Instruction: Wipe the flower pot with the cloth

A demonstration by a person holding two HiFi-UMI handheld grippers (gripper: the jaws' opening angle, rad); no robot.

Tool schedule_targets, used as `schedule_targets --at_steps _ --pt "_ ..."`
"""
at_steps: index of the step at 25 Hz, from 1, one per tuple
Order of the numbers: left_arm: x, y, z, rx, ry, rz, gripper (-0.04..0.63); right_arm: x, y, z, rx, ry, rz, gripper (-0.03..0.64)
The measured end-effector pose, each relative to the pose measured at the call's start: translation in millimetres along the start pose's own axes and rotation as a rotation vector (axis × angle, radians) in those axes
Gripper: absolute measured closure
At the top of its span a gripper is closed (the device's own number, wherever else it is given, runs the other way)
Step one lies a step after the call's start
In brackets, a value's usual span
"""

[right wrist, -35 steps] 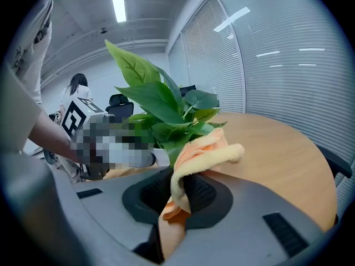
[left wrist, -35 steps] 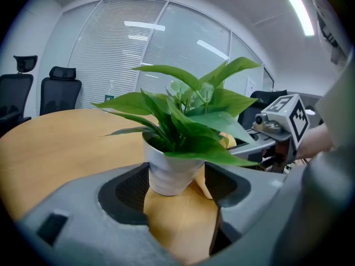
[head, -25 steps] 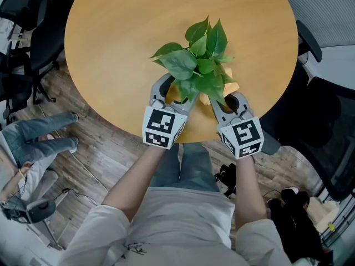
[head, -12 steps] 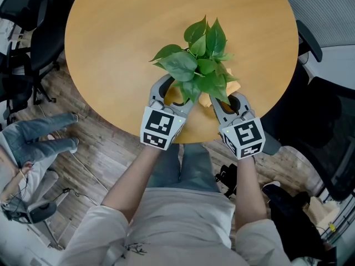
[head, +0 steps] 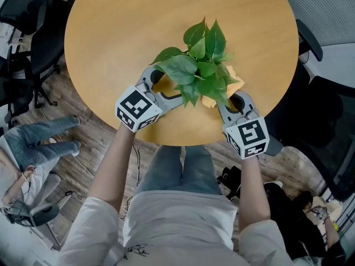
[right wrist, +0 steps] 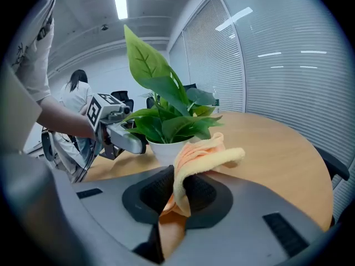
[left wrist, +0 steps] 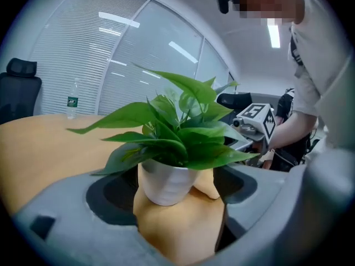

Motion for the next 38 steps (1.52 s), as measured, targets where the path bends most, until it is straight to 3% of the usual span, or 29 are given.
schedule_targets --at_steps 9,17,26,38 --pt "9 -9 17 0.038 0.119 -0.077 0.176 2 -2 2 -0.009 0.001 0.011 0.566" --pt "8 -8 19 0.043 0.132 -0.084 0.178 -2 -4 -6 -0.016 0.029 0.008 0.566" --pt "5 -9 5 -0.004 0.003 -0.070 0.179 10 -24 -29 -0.112 0.056 0.026 0.566" --pt "6 -10 -1 -0.039 -0.106 -0.072 0.179 18 -31 -12 -0.157 0.032 0.020 0.566"
Point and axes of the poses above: the fingertips, and each gripper's own axes: x forward along the fingers, z to its left, y out of its underside, the point moved 7 cm from there along -x, backward along the fingers, and after that the axes turned 15 degrees about x, right-handed, at the moved point
